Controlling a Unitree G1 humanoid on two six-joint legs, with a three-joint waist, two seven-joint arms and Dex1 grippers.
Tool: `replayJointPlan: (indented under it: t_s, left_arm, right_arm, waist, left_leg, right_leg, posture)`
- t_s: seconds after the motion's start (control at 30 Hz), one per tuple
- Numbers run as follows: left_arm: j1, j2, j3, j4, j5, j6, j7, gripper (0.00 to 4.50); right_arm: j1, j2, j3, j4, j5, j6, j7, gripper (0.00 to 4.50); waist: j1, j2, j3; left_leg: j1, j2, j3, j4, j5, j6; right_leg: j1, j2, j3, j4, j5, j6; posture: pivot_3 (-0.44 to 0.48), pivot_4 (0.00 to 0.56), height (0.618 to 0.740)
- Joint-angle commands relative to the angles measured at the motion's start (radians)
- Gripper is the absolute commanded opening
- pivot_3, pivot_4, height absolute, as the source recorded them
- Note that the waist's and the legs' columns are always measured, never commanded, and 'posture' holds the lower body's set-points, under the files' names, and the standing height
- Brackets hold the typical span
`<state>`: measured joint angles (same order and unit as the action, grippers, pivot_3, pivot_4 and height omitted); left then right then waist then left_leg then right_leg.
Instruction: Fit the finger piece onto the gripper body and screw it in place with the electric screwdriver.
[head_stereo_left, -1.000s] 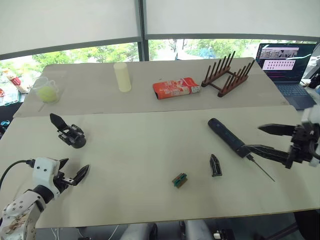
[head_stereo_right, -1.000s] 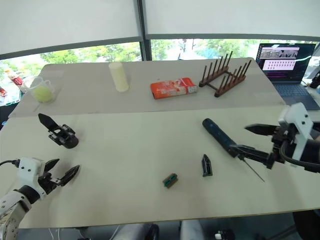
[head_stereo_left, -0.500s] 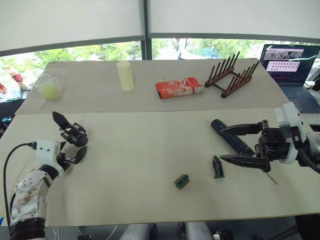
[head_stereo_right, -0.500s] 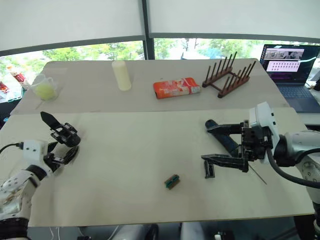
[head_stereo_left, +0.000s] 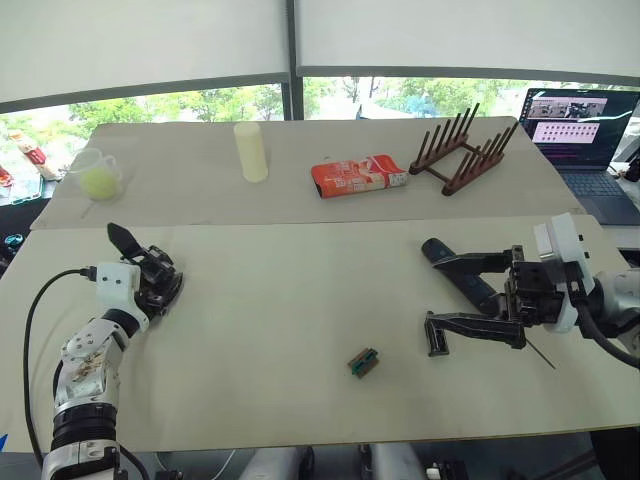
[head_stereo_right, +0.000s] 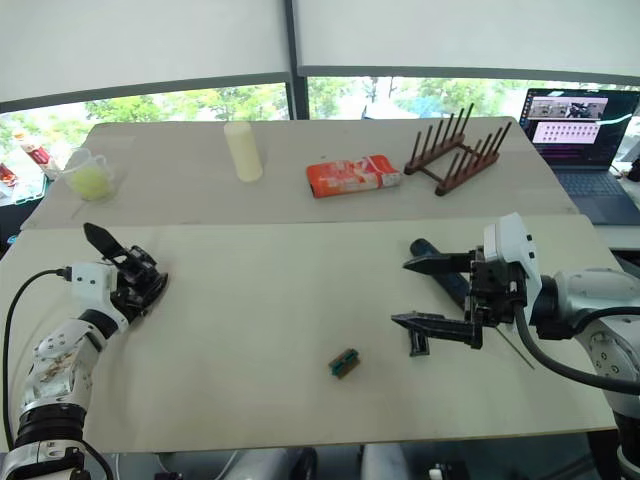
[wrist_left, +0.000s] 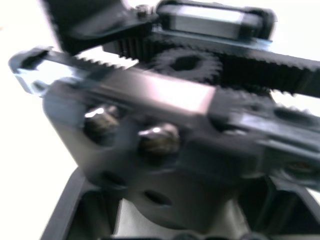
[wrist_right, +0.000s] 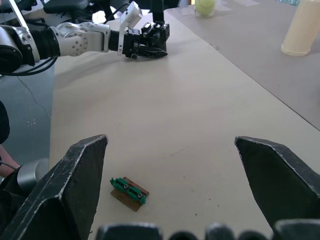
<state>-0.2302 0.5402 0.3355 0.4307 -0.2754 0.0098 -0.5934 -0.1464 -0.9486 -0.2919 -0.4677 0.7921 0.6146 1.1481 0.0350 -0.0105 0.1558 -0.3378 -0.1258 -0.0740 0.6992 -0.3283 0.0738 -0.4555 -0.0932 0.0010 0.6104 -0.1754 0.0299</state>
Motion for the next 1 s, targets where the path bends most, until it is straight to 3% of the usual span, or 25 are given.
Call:
replayJointPlan:
  t_s: [0.03,0.23,0.33,0.47,0.73,1.0]
  left_arm:
    - [-0.005,-0.002,-0.032,-0.031,-0.005,-0.037,-0.056,2.41]
    - [-0.043,-0.007,-0.195,-0.255,-0.046,0.05,-0.244,2.41]
    - [-0.111,-0.039,-0.288,-0.285,-0.029,0.075,-0.301,2.41]
    - [-0.2,-0.117,-0.38,-0.256,0.021,0.078,-0.281,2.41]
    - [-0.222,-0.234,-0.517,-0.305,0.066,0.134,-0.254,2.41]
    - [-0.298,-0.302,-0.558,-0.175,0.124,0.092,-0.243,2.41]
  right_arm:
    - [0.003,0.003,-0.022,-0.04,0.025,-0.001,-0.017,4.5]
    - [0.031,-0.002,-0.017,-0.074,0.02,-0.006,-0.039,4.5]
    - [0.053,0.0,-0.022,-0.1,0.011,-0.008,-0.067,4.5]
    - [0.084,0.009,-0.043,-0.139,0.016,0.002,-0.122,4.5]
    - [0.148,0.028,-0.069,-0.224,0.024,0.014,-0.232,4.5]
    - [0.143,0.027,-0.056,-0.245,0.017,0.021,-0.295,4.5]
  waist:
    - [0.003,0.0,0.0]
    - [0.012,0.0,0.0]
    - [0.012,0.0,0.0]
    - [0.004,-0.001,0.0]
    - [-0.006,-0.001,0.001]
    - [0.003,-0.001,0.001]
  left_leg:
    - [0.0,0.0,0.0,0.0,0.0,0.0]
    - [-0.006,0.0,-0.002,0.005,0.0,0.001]
    - [-0.011,-0.001,-0.004,0.01,0.0,0.002]
    - [-0.015,-0.001,-0.005,0.015,-0.001,0.003]
    - [-0.014,0.0,-0.004,0.015,0.0,0.002]
    - [-0.014,0.0,-0.004,0.016,0.0,0.002]
  right_leg:
    - [0.0,0.0,0.0,0.0,0.0,0.0]
    - [-0.002,0.0,-0.003,-0.001,0.001,0.001]
    - [-0.003,0.0,-0.008,-0.001,0.001,0.001]
    - [-0.004,-0.001,-0.01,-0.001,0.003,0.001]
    - [-0.004,-0.001,-0.01,0.0,0.003,0.0]
    - [-0.004,-0.001,-0.01,0.0,0.005,-0.001]
  posture:
    - [0.0,0.15,0.74]
    - [0.0,0.15,0.74]
    - [0.0,0.15,0.74]
    - [0.0,0.15,0.74]
    - [0.0,0.15,0.74]
    - [0.0,0.15,0.74]
